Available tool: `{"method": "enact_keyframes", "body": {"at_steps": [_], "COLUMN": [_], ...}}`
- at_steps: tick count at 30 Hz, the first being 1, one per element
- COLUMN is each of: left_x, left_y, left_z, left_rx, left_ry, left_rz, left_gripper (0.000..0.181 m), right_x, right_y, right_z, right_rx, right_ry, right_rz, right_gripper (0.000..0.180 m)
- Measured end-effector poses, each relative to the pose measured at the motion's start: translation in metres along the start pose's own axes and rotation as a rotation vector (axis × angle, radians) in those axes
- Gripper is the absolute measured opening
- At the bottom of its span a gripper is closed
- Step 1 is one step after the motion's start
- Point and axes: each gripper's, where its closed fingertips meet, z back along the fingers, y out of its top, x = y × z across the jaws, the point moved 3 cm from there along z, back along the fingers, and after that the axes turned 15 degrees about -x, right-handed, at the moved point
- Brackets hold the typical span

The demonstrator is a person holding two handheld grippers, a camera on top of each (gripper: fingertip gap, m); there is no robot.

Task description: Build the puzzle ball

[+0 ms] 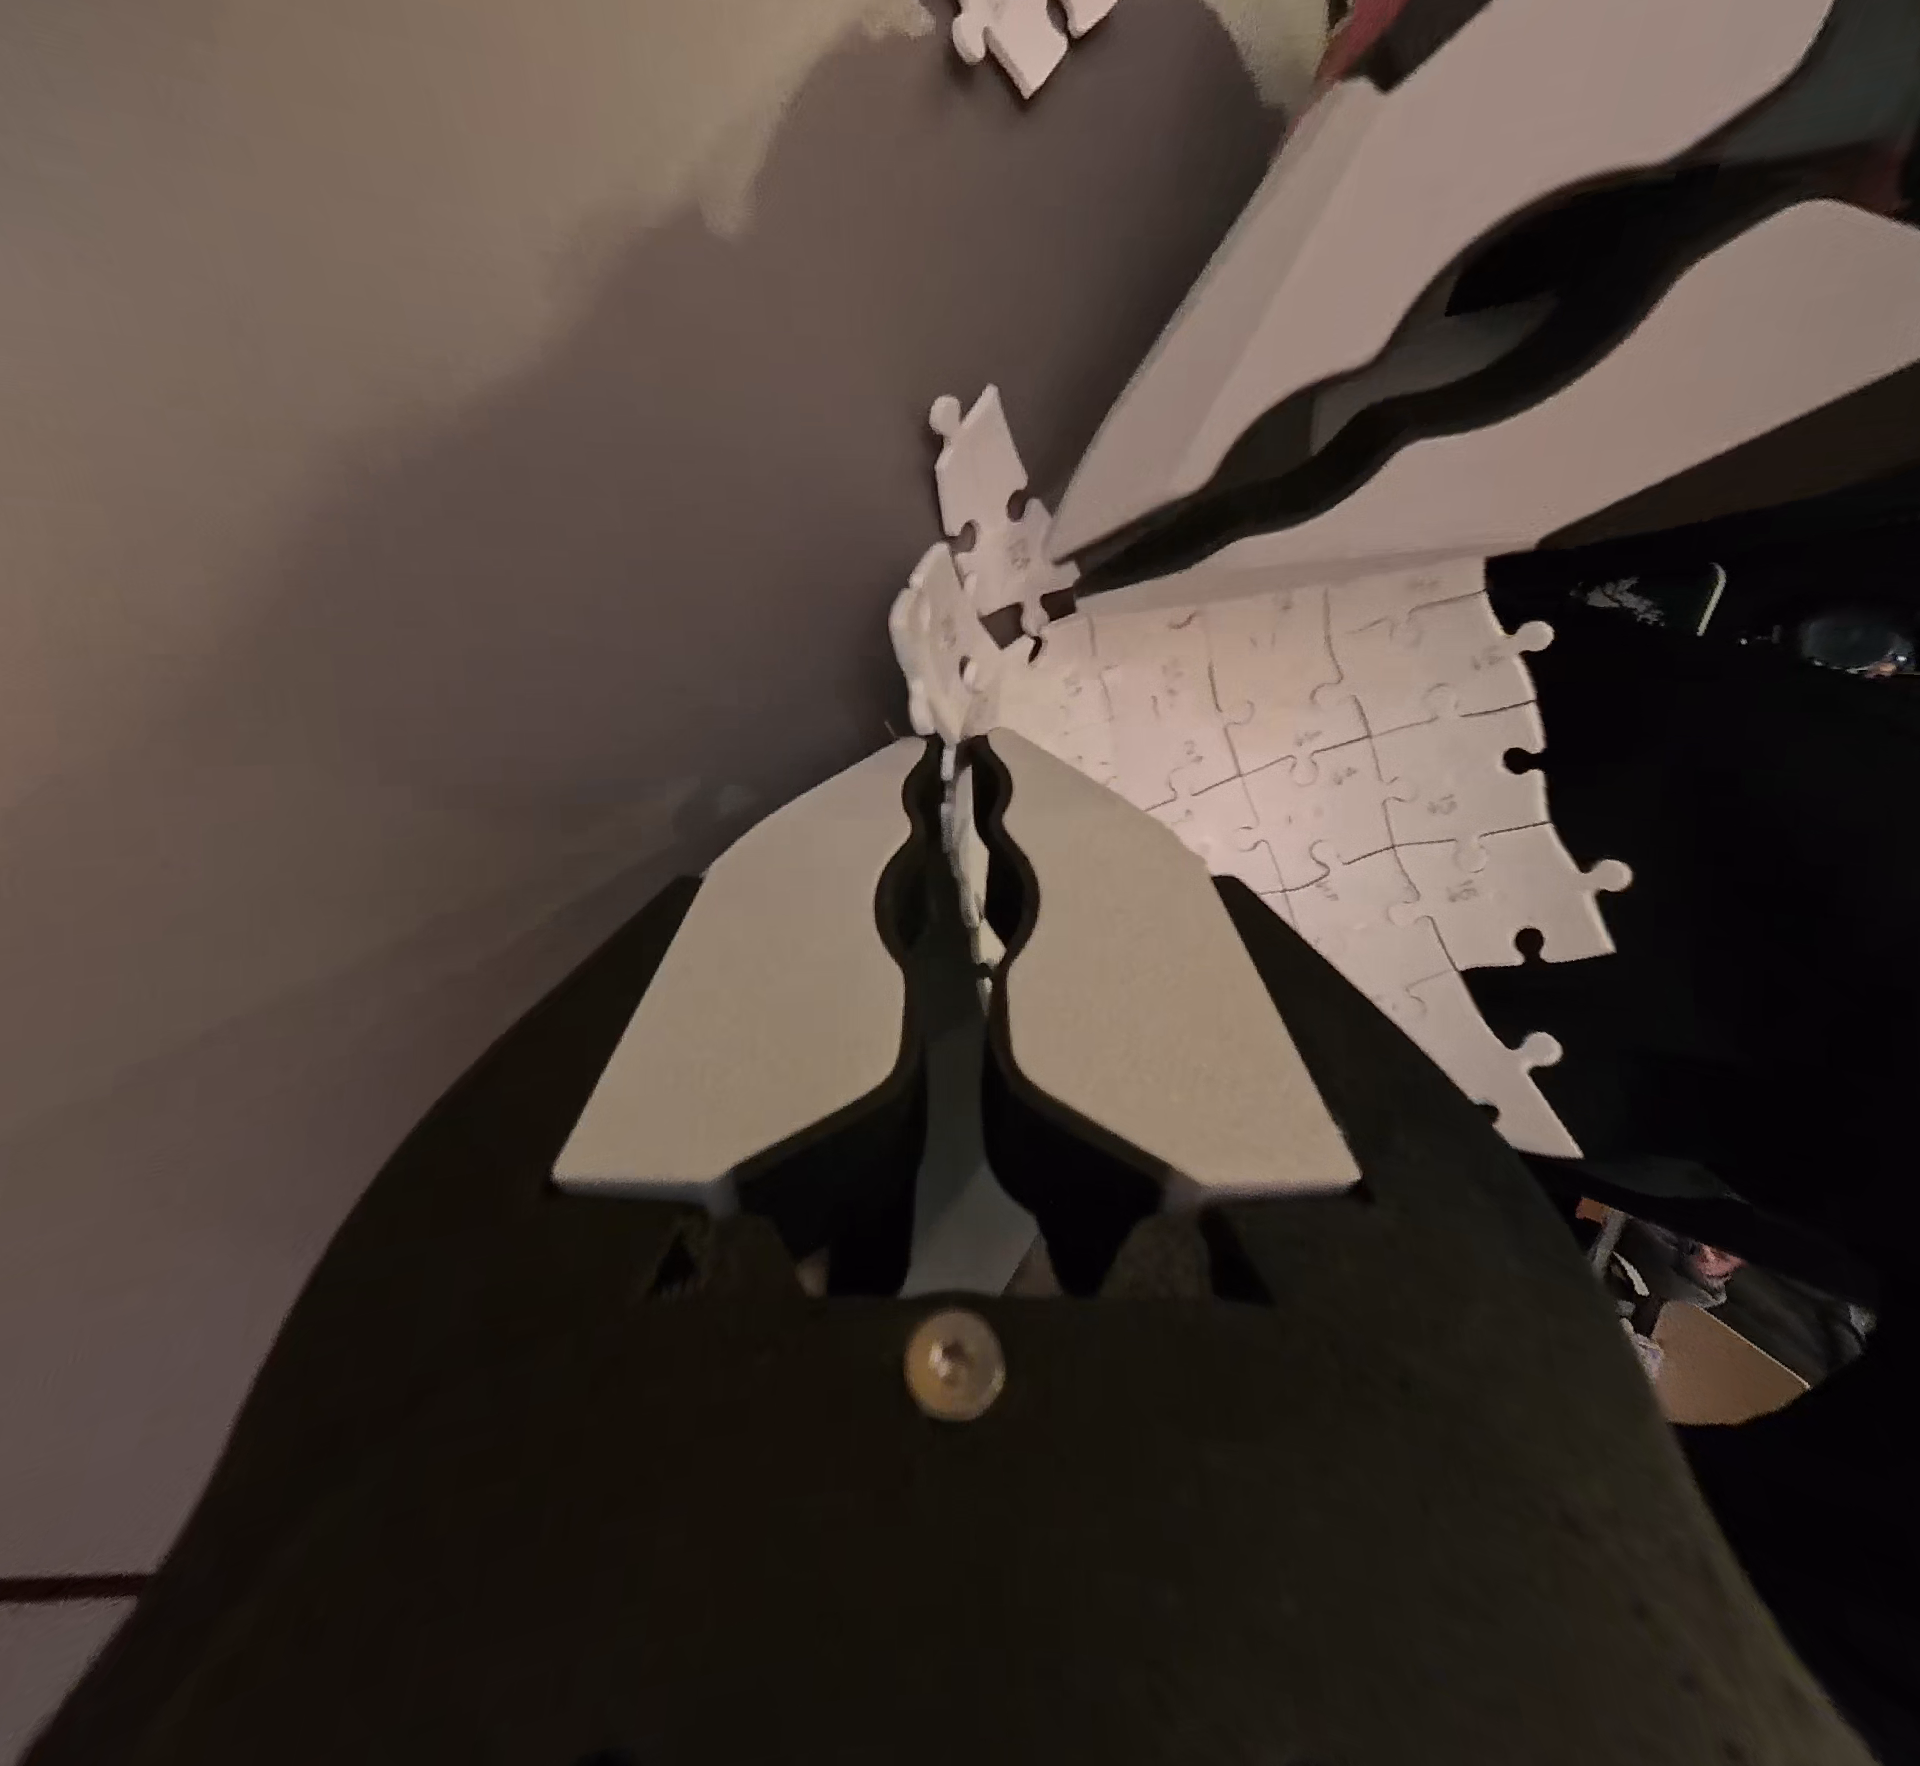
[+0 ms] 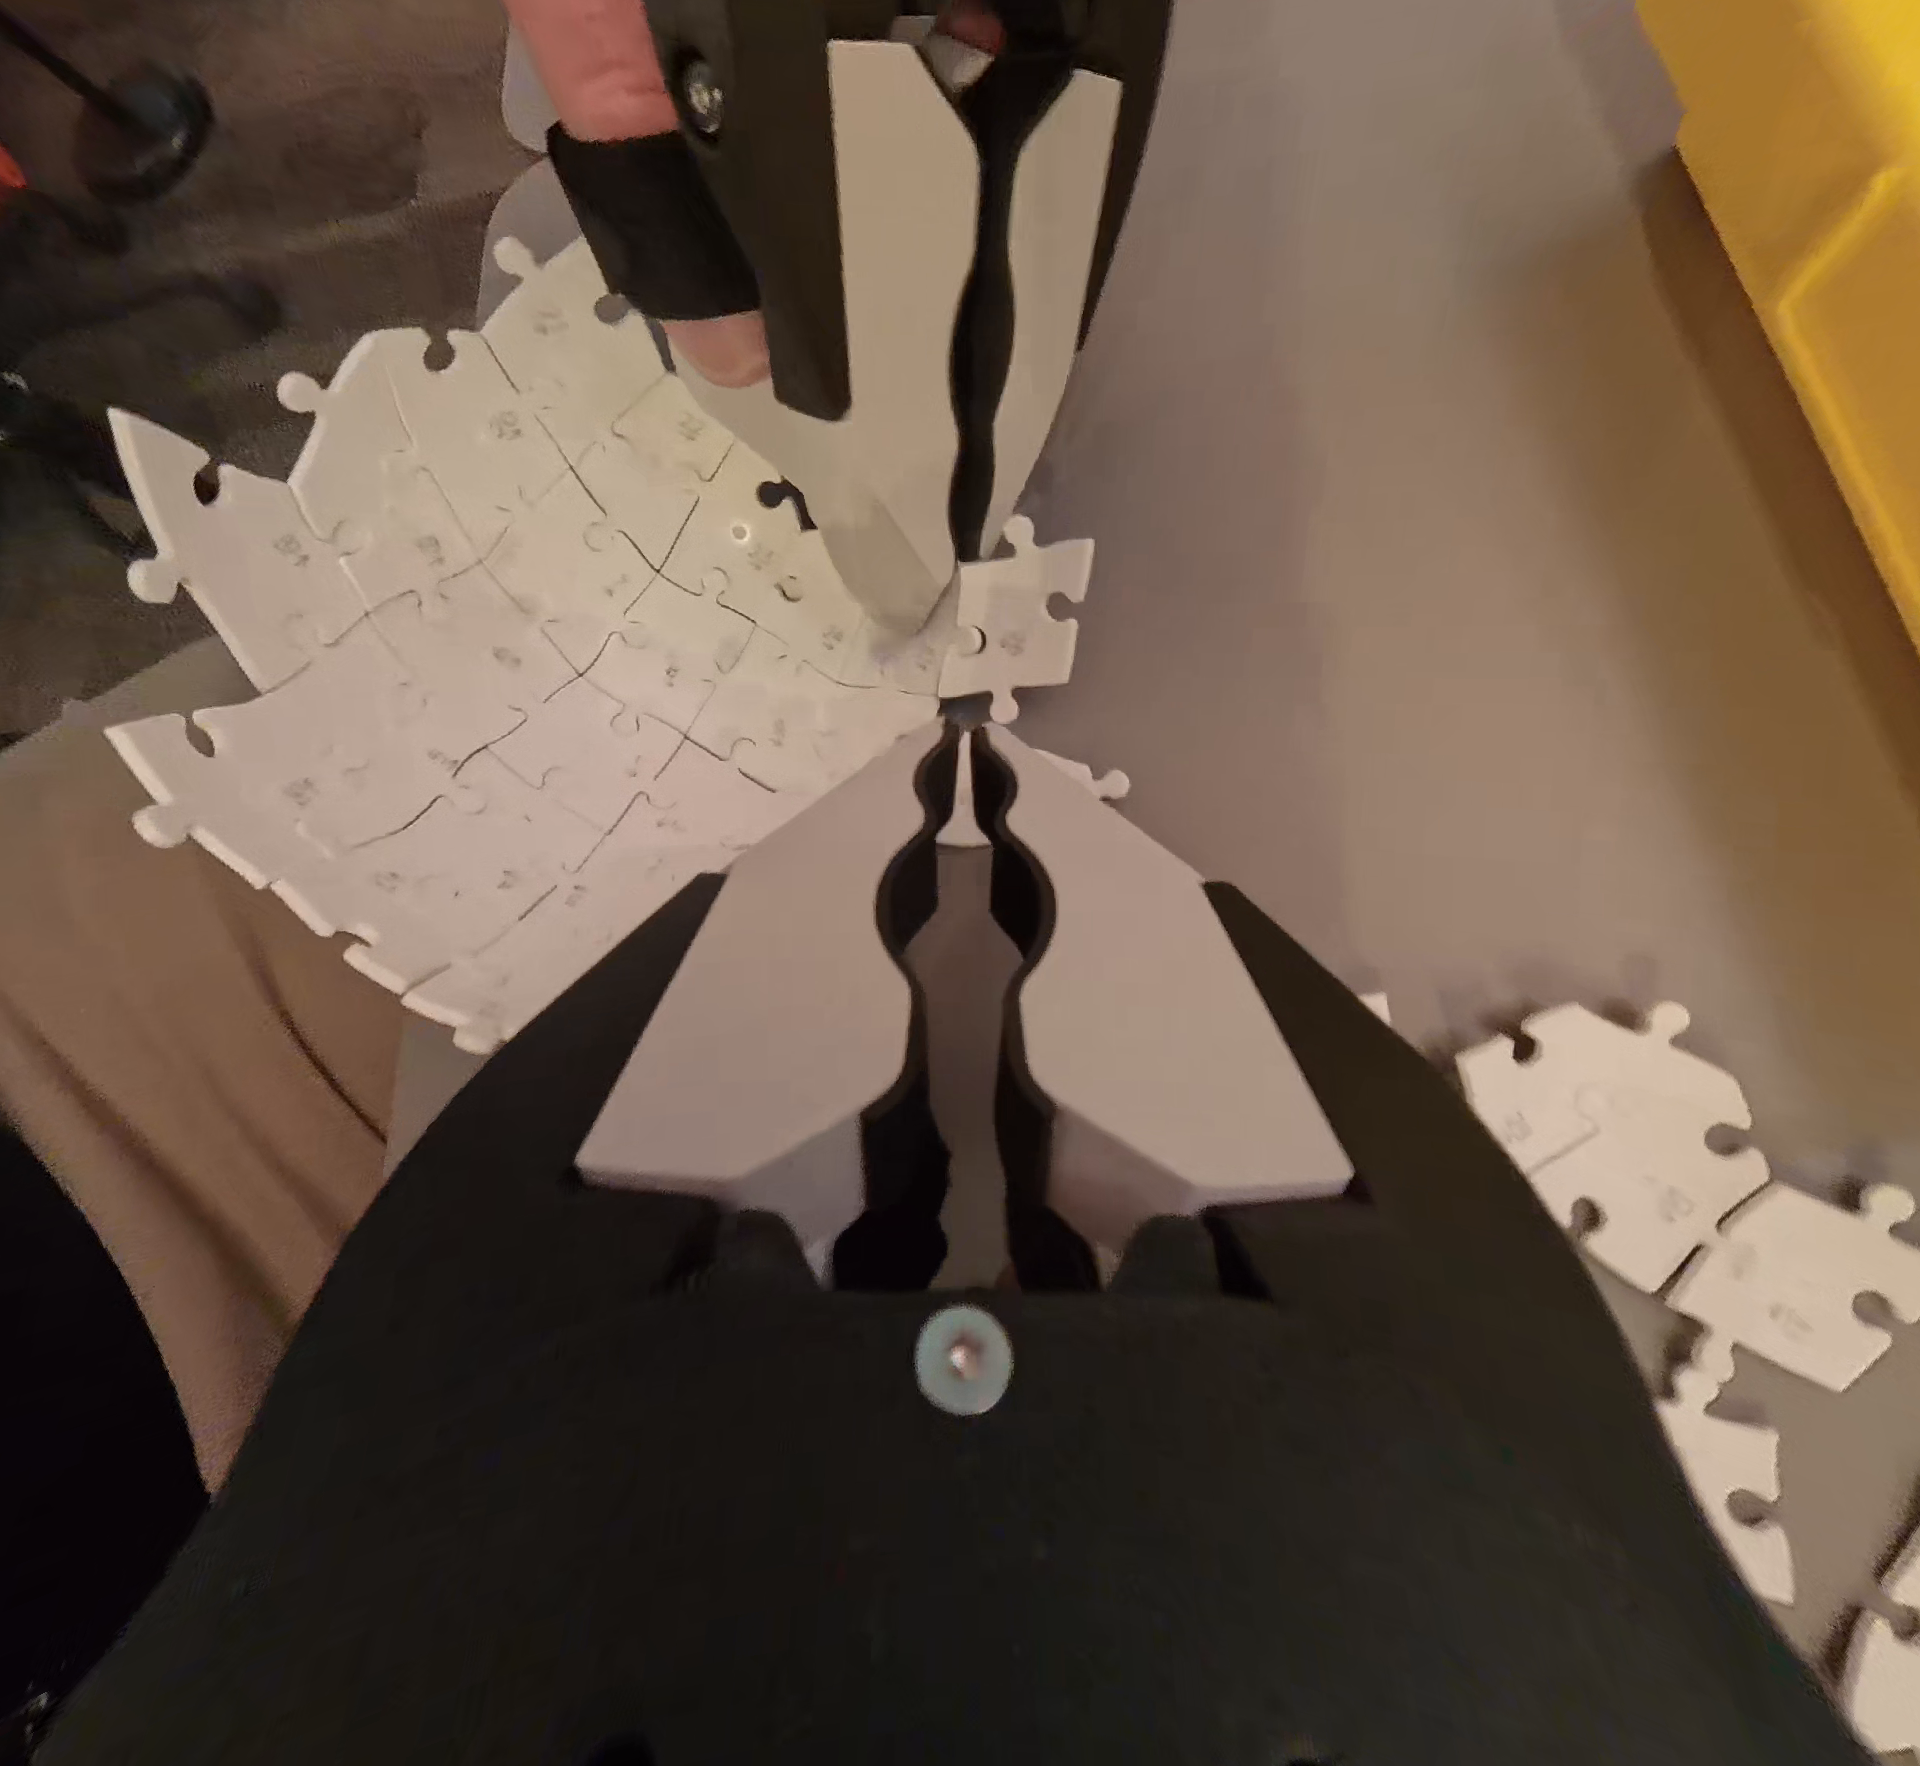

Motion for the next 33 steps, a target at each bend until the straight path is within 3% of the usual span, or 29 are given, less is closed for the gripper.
{"method": "enact_keyframes", "body": {"at_steps": [5,10,19,26,33], "left_x": [-0.002,-0.002,-0.005,-0.008,-0.019], "left_y": [0.000,0.002,0.003,0.003,0.002], "left_z": [0.000,0.000,0.002,0.011,0.024], "left_rx": [-0.034,-0.059,-0.064,-0.048,-0.051], "left_ry": [0.022,0.023,0.010,0.047,0.218], "left_rz": [0.009,0.015,0.037,0.053,0.061], "left_gripper": [0.007,0.008,0.007,0.024,0.037], "right_x": [-0.002,-0.001,0.004,0.005,0.005], "right_y": [0.013,0.017,0.014,0.016,0.018], "right_z": [-0.002,-0.005,-0.021,-0.023,-0.025], "right_rx": [-0.017,-0.088,-0.203,-0.239,-0.277], "right_ry": [0.034,0.176,0.177,0.186,0.206], "right_rz": [0.054,0.027,0.044,0.047,0.035], "right_gripper": [0.000,0.000,0.000,0.000,0.000]}}
